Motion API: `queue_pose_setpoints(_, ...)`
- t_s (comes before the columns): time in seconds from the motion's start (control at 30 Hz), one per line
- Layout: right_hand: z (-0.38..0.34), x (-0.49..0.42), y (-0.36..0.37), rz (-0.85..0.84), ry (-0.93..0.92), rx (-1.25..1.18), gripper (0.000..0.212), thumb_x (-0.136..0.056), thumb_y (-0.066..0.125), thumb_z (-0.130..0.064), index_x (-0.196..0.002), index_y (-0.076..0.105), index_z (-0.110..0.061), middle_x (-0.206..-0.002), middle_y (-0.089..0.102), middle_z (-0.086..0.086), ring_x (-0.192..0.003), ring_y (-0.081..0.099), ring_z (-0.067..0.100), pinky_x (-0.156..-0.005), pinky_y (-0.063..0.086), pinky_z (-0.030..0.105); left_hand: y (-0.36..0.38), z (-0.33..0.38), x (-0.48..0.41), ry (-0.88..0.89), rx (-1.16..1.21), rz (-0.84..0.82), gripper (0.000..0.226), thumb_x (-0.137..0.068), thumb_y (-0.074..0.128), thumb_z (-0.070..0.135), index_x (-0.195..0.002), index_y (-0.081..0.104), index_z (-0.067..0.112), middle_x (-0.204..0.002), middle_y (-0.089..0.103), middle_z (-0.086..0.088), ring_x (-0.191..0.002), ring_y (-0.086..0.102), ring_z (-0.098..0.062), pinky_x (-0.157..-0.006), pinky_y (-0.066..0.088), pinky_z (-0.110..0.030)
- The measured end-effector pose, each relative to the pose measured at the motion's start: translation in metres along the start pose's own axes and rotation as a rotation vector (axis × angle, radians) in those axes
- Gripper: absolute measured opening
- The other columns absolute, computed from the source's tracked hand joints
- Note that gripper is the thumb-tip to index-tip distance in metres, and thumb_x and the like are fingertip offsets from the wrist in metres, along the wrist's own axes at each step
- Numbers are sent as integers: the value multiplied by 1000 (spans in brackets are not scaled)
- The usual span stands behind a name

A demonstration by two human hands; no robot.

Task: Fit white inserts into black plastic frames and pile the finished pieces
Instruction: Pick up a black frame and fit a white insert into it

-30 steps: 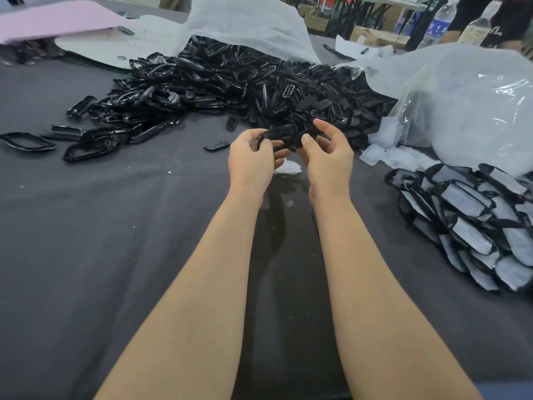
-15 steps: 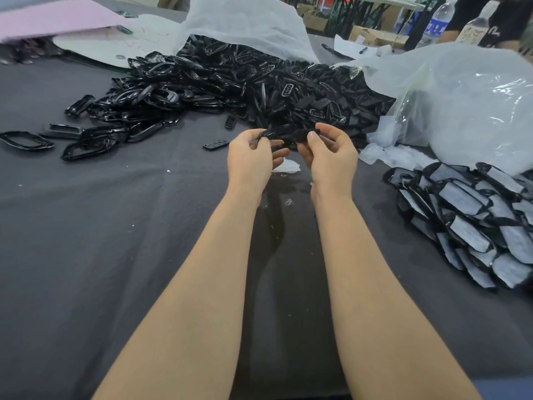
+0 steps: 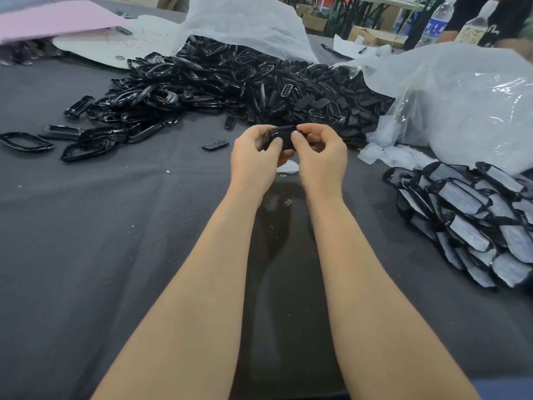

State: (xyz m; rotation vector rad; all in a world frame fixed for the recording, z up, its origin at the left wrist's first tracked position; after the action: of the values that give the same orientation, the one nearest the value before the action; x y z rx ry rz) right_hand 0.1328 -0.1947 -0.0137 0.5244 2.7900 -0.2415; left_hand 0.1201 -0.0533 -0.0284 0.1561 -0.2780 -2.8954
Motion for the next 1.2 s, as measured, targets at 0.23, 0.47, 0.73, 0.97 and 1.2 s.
queue_pose_setpoints(0.23,17,-2,9,-94,230,-271,11,-92,60,-7,-102,58,-11,-93,65,10,-86,65,30,-74,57,29,-1,-1,-2,0,-3,2,24,-95,51,-1,-93,58,22,-87,69,1,-68,70,-7,-69,56,-18)
queue_pose_setpoints(0.47,17,-1,8,-92,219,-211,9,-91,60,-5,-100,58,-8,-98,66,16,-87,67,31,-78,58,32,-3,-5,-4,1,-76,15,22,-95,51,0,-97,58,21,-89,71,-4,-74,72,-12,-76,58,-24)
queue_pose_setpoints(0.73,11,-2,5,-79,104,-86,20,-89,62,-6,-80,54,-22,-76,61,-2,-64,60,10,-70,55,28,-4,-1,-3,82,-285,33,18,-96,52,7,-103,56,23,-92,71,-6,-58,66,-1,-69,58,-24)
queue_pose_setpoints(0.97,18,0,8,-98,228,-219,16,-90,60,-4,-84,57,-19,-82,61,0,-65,59,7,-63,52,17,-4,-4,-5,59,-268,36,21,-97,53,8,-93,54,29,-82,70,1,-59,67,0,-67,58,-21)
queue_pose_setpoints(1.2,21,0,9,-92,275,-238,12,-92,59,-10,-85,59,-20,-82,63,1,-67,60,9,-61,50,18,-7,-7,-7,19,-198,52,13,-96,53,9,-101,58,20,-83,70,-2,-64,68,-4,-69,58,-25)
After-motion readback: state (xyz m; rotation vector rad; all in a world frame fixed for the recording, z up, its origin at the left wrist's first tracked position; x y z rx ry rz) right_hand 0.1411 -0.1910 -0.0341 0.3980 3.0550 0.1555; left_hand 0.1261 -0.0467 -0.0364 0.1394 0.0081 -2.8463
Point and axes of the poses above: each hand's wrist, its own x-axis away from the middle knuckle, its own y-axis out of the palm, z = x × y, the point moved 9 cm from there along -x, towards the middle knuckle
